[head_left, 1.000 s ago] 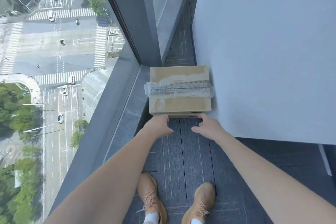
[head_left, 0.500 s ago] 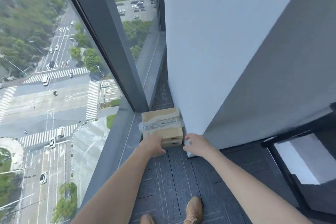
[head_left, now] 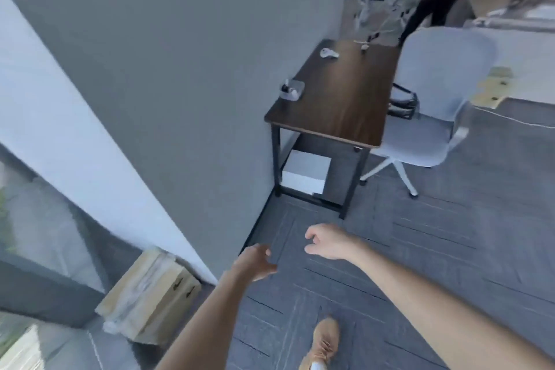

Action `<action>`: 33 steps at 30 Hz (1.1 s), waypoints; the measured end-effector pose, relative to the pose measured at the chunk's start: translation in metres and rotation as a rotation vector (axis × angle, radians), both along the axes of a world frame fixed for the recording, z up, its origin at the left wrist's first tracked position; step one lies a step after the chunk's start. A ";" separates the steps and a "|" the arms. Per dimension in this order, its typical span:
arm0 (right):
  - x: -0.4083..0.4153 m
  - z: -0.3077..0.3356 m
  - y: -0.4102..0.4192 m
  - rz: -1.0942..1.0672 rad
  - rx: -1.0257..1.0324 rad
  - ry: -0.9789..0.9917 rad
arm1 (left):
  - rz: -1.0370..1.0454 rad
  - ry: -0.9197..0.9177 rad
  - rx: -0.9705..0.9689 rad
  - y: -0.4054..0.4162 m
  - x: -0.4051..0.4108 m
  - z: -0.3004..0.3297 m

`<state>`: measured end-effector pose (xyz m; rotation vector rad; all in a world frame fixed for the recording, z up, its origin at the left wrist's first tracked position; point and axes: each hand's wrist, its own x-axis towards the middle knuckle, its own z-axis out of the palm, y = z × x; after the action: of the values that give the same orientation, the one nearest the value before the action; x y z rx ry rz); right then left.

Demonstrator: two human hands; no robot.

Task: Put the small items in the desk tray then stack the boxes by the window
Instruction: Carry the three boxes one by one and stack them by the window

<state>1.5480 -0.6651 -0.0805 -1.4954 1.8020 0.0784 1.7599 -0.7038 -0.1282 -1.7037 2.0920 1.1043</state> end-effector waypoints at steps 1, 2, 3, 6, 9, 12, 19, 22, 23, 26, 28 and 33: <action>-0.025 0.001 0.023 -0.063 -0.002 0.007 | -0.060 0.008 -0.003 0.009 -0.025 0.004; -0.057 0.003 0.056 -0.147 -0.010 0.017 | -0.145 0.016 -0.014 0.023 -0.060 0.010; -0.079 0.004 0.080 -0.214 -0.008 0.012 | -0.197 0.027 -0.018 0.032 -0.085 0.012; -0.135 0.005 0.146 -0.428 -0.026 -0.015 | -0.333 0.053 -0.001 0.061 -0.153 0.024; -0.192 0.012 0.222 -0.664 -0.077 -0.044 | -0.486 0.055 0.028 0.100 -0.232 0.039; -0.246 0.016 0.295 -0.834 -0.097 -0.059 | -0.644 0.051 0.033 0.146 -0.307 0.053; -0.354 0.018 0.470 -1.160 -0.133 -0.090 | -0.953 0.052 0.043 0.280 -0.485 0.050; -0.404 0.017 0.554 -1.335 -0.195 -0.045 | -1.065 0.081 0.061 0.361 -0.564 0.046; -0.422 0.017 0.582 -1.382 -0.215 -0.021 | -1.093 0.096 0.065 0.389 -0.589 0.044; -0.480 0.013 0.663 -1.445 -0.222 0.018 | -1.189 0.111 0.058 0.470 -0.662 0.043; -0.519 0.013 0.712 -1.459 -0.180 0.024 | -1.255 0.106 0.045 0.519 -0.709 0.044; -0.617 -0.001 0.799 -1.492 -0.115 0.052 | -1.376 0.078 0.012 0.598 -0.823 0.043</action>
<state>0.9311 0.1336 -0.0820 0.0823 2.5182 -0.7170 0.9369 -0.1057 -0.0854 0.0501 2.4402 0.6456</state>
